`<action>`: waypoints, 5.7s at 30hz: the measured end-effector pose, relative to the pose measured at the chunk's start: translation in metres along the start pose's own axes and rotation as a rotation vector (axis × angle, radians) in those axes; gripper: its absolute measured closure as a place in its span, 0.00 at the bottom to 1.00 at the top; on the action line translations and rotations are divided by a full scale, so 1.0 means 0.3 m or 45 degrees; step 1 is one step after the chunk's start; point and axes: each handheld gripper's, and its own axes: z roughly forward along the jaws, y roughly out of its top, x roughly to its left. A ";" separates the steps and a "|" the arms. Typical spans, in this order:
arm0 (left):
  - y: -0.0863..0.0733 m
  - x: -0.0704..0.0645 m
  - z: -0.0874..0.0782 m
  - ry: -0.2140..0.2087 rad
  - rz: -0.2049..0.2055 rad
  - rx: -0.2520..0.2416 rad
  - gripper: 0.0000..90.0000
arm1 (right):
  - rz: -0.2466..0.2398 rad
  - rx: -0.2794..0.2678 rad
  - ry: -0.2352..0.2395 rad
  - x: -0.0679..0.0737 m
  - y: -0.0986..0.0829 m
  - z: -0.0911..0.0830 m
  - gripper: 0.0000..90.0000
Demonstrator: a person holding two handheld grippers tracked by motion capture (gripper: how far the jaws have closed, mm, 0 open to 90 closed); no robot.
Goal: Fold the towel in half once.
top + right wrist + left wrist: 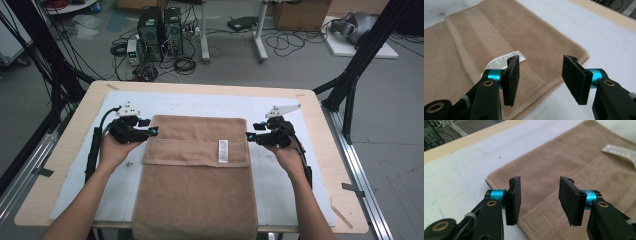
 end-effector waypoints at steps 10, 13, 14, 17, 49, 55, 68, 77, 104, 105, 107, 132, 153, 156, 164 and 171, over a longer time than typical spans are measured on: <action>-0.117 -0.066 0.010 -0.063 0.046 0.098 0.59 | -0.004 0.077 0.051 0.077 -0.135 0.083 0.56; -0.143 -0.068 0.023 -0.073 0.036 0.104 0.64 | -0.011 0.127 0.061 0.082 -0.146 0.110 0.59; -0.150 -0.067 0.030 -0.081 0.032 0.120 0.66 | -0.014 0.126 0.063 0.085 -0.148 0.117 0.60; -0.174 -0.075 0.055 -0.089 0.053 0.174 0.78 | -0.024 0.183 0.073 0.085 -0.162 0.146 0.68; -0.096 -0.144 -0.181 -0.201 0.083 -0.022 0.96 | -0.153 -0.022 0.165 0.182 -0.096 -0.073 0.95; -0.183 -0.290 -0.329 -0.288 0.158 -0.054 0.96 | -0.213 -0.019 0.283 0.310 -0.183 -0.200 0.94; -0.213 -0.256 -0.264 -0.154 0.170 -0.059 0.57 | -0.149 0.022 0.208 0.278 -0.198 -0.138 0.56; -0.180 -0.126 -0.099 0.047 0.067 0.037 0.49 | -0.043 0.111 0.018 0.099 -0.153 0.037 0.45; -0.171 -0.062 0.004 -0.003 -0.091 0.087 0.94 | 0.021 0.149 0.106 0.063 -0.148 0.139 0.92; -0.154 -0.057 0.004 0.012 -0.088 0.076 0.94 | 0.022 0.140 0.093 0.056 -0.135 0.136 0.92; -0.115 -0.046 0.004 0.042 -0.071 0.061 0.94 | 0.018 0.125 0.072 0.041 -0.103 0.128 0.92; 0.058 0.064 0.049 0.114 -0.095 0.062 0.63 | 0.092 0.111 -0.124 -0.091 0.024 0.106 0.55; -0.149 -0.062 0.033 -0.096 0.024 0.123 0.67 | -0.035 0.134 0.045 0.106 -0.141 0.123 0.62; -0.174 -0.068 0.056 -0.109 0.032 0.163 0.70 | -0.047 0.192 0.046 0.113 -0.153 0.149 0.67; -0.182 -0.072 0.056 -0.109 0.021 0.132 0.88 | -0.027 0.173 0.055 0.112 -0.165 0.155 0.85; -0.176 -0.074 0.046 -0.095 0.027 0.126 0.96 | -0.023 0.162 0.081 0.107 -0.161 0.151 0.94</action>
